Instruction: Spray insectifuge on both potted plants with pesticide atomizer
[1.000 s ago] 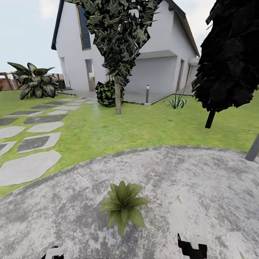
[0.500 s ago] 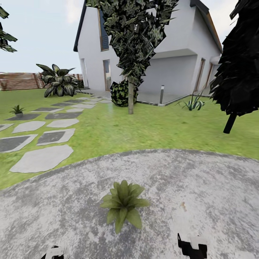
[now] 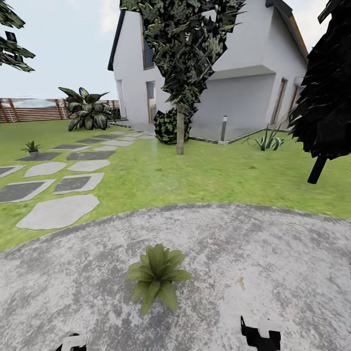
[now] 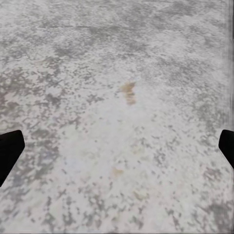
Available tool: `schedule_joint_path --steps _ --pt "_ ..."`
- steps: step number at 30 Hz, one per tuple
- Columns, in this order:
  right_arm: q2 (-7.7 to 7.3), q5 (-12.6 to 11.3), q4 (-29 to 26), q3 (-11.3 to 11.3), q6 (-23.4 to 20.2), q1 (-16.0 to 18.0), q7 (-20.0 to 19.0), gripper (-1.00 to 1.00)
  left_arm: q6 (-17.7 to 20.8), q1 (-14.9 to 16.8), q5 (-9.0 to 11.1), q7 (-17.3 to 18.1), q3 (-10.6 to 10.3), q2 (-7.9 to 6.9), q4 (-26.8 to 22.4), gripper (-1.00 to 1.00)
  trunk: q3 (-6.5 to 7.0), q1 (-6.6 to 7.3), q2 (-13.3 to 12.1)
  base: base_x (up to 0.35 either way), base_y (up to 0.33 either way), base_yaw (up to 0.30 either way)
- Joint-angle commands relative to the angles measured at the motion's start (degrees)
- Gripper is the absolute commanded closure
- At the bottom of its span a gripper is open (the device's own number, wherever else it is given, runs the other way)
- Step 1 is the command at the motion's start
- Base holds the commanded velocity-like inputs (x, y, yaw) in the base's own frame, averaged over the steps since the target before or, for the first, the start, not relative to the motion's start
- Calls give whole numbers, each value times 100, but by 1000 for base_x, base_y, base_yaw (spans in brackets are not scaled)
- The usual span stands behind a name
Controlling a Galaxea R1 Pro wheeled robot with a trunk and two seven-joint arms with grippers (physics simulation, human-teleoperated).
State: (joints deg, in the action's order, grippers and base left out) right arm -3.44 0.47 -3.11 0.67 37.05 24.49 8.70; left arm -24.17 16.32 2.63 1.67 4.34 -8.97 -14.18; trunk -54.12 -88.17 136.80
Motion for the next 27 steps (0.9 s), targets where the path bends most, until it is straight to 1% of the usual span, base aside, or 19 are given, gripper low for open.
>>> schedule_joint_path --steps 1,3,11,25,27 --pt "1 6 3 4 13 3 10 -100 -18 3 27 18 14 0 3 100 -5 1 2 0 -225 1" --pt "1 6 3 4 13 3 9 -100 -18 3 27 18 14 0 3 100 -5 1 2 0 -195 0" --pt "1 6 3 4 13 3 11 -100 -18 3 27 18 14 0 3 100 -5 1 2 -22 -36 0" --pt "1 26 3 -18 13 3 -8 -100 -18 3 32 22 7 -11 -25 100 -5 1 2 -236 -152 0" --pt "1 33 4 -39 13 3 -42 -100 -18 3 34 33 -2 -34 -48 100 -5 1 2 -140 -85 0"
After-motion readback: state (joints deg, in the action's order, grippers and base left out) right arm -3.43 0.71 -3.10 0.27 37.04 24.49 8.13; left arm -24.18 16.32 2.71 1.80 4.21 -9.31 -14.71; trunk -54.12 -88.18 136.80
